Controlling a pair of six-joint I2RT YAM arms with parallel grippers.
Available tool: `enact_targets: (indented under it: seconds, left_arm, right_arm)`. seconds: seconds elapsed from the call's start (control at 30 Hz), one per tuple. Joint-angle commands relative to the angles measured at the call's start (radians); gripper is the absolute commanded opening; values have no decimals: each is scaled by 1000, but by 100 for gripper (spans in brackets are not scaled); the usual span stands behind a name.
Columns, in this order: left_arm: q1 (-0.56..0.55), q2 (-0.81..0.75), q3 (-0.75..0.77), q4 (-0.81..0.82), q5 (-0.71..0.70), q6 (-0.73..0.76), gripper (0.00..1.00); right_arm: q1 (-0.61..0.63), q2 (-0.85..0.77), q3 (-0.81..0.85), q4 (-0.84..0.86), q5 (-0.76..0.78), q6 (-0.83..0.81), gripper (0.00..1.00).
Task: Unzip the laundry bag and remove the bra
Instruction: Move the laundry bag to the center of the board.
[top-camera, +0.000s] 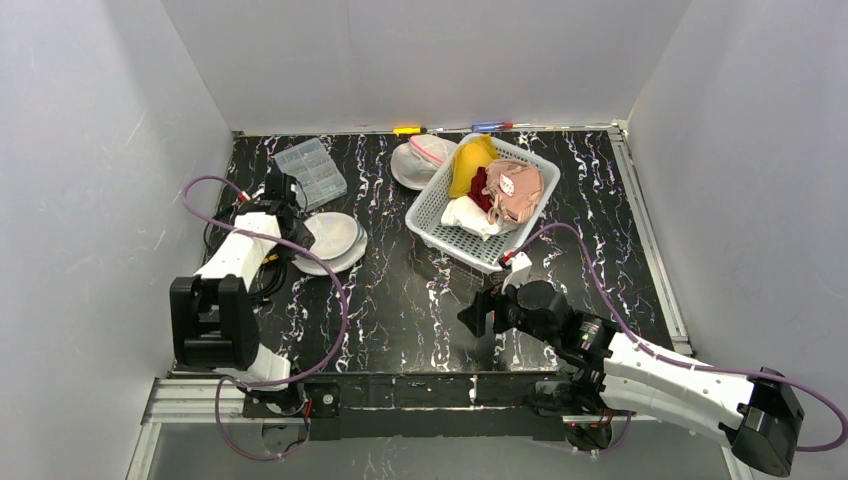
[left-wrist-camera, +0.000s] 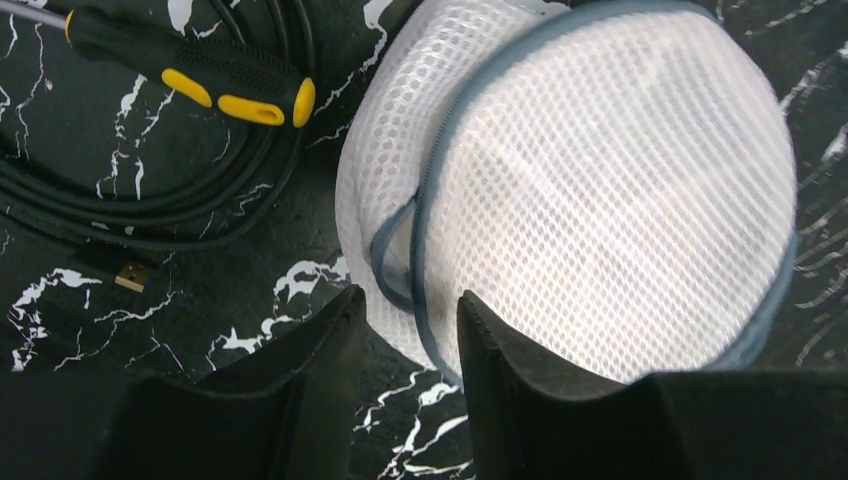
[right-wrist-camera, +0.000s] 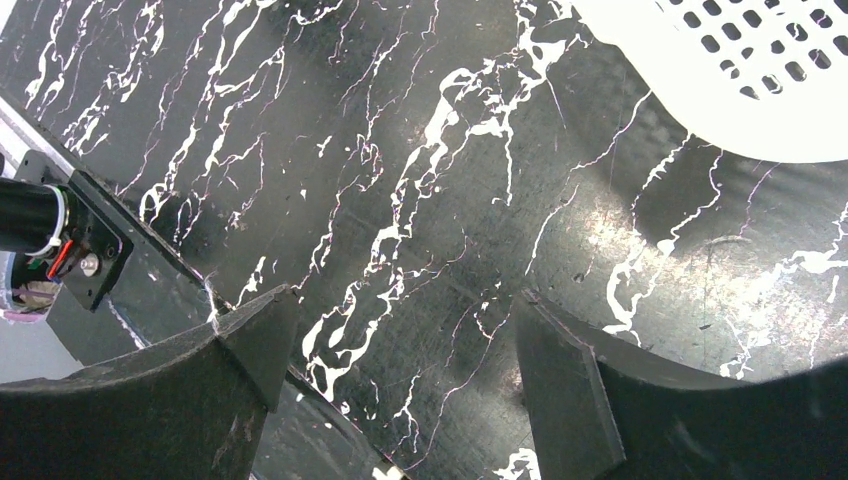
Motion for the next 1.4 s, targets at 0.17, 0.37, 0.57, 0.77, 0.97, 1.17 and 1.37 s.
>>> enact_targets:
  seconds: [0.17, 0.37, 0.57, 0.77, 0.97, 1.17, 1.37]
  left_arm:
    - [-61, -233, -36, -27, 46, -28, 43]
    - [-178, -252, 42, 31, 75, -20, 44]
    - [-185, -152, 53, 150, 132, 10, 32]
    - [-185, -64, -27, 209, 89, -13, 25]
    - [-185, 3, -61, 224, 27, -51, 23]
    - [-183, 49, -89, 239, 0, -81, 23]
    - [-183, 64, -113, 259, 13, -93, 22]
  right_arm:
    - [4, 1, 15, 72, -11, -22, 86]
    - [4, 4, 5, 86, -19, -26, 86]
    - [3, 10, -8, 98, -37, -31, 86]
    - [4, 28, 0, 102, -51, -53, 86]
    - [4, 39, 5, 102, -65, -55, 86]
    - [4, 40, 11, 83, -72, -59, 86]
    - [4, 37, 15, 72, -65, -69, 86]
